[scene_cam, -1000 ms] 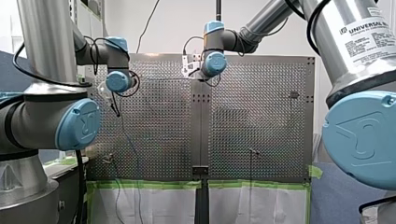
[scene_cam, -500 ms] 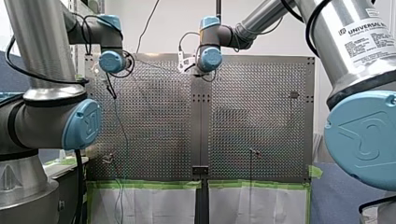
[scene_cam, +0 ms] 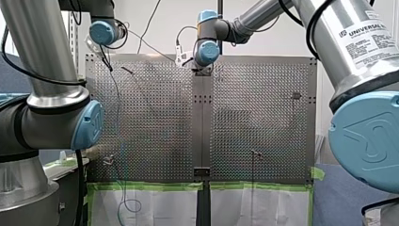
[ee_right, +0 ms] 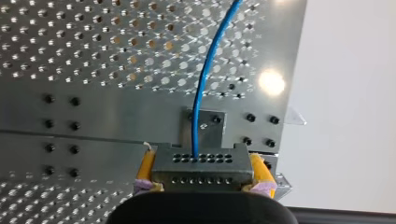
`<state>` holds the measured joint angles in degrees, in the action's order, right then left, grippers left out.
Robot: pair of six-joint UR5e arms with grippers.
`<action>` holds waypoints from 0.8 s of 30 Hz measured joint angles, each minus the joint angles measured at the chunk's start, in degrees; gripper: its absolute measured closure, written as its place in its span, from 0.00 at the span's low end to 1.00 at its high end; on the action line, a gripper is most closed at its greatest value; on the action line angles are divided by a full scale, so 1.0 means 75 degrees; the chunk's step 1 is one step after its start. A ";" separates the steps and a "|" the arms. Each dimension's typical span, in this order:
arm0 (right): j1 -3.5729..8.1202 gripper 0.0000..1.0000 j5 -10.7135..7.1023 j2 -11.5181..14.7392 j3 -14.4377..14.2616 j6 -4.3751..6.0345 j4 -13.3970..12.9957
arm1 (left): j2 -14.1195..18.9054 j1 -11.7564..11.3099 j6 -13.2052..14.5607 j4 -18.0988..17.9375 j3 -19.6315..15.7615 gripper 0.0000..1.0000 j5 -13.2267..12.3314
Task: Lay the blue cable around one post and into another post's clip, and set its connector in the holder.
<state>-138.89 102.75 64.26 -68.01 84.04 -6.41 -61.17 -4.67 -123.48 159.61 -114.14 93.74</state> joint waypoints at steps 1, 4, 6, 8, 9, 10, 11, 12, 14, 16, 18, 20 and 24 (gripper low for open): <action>-0.0010 1.00 0.0000 -0.0019 0.0068 0.0000 0.0040 | 0.0057 -0.0069 -0.0068 0.0074 0.0071 1.00 -0.0069; -0.0043 1.00 0.0001 -0.0084 0.0288 -0.0006 0.0190 | 0.0090 -0.0288 -0.0285 0.0293 0.0290 1.00 -0.0288; -0.0068 1.00 0.0001 -0.0132 0.0446 -0.0016 0.0312 | 0.0007 -0.0439 -0.0435 0.0440 0.0441 1.00 -0.0439; -0.0090 1.00 0.0007 -0.0169 0.0604 -0.0027 0.0416 | -0.0127 -0.0601 -0.0594 0.0605 0.0598 1.00 -0.0599; -0.0098 1.00 0.0012 -0.0180 0.0661 -0.0029 0.0448 | -0.0189 -0.0670 -0.0646 0.0672 0.0652 1.00 -0.0669; -0.0105 1.00 0.0016 -0.0190 0.0712 -0.0031 0.0473 | -0.0255 -0.0738 -0.0679 0.0741 0.0699 1.00 -0.0738; -0.0113 1.00 0.0018 -0.0207 0.0777 -0.0032 0.0494 | -0.0339 -0.0826 -0.0692 0.0831 0.0754 1.00 -0.0824; -0.0120 1.00 0.0018 -0.0223 0.0820 -0.0034 0.0507 | -0.0404 -0.0892 -0.0680 0.0894 0.0791 1.00 -0.0892; -0.0136 1.00 0.0019 -0.0260 0.0905 -0.0035 0.0530 | -0.0551 -0.1041 -0.0604 0.1046 0.0874 1.00 -0.1040; -0.0156 1.00 0.0019 -0.0296 0.0968 -0.0037 0.0540 | -0.0677 -0.1168 -0.0554 0.1141 0.0949 1.00 -0.1167; -0.0179 1.00 0.0020 -0.0343 0.1028 -0.0038 0.0550 | -0.0825 -0.1316 -0.0566 0.1197 0.1039 1.00 -0.1314; -0.0199 1.00 0.0021 -0.0392 0.1083 -0.0042 0.0562 | -0.0970 -0.1460 -0.0625 0.1207 0.1116 1.00 -0.1460; -0.0232 1.00 0.0024 -0.0494 0.1230 -0.0046 0.0619 | -0.1253 -0.1705 -0.0687 0.1162 0.1218 1.00 -0.1742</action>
<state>-140.63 102.93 60.55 -58.79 83.70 -1.77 -70.56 -17.45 -128.63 168.32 -105.01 80.68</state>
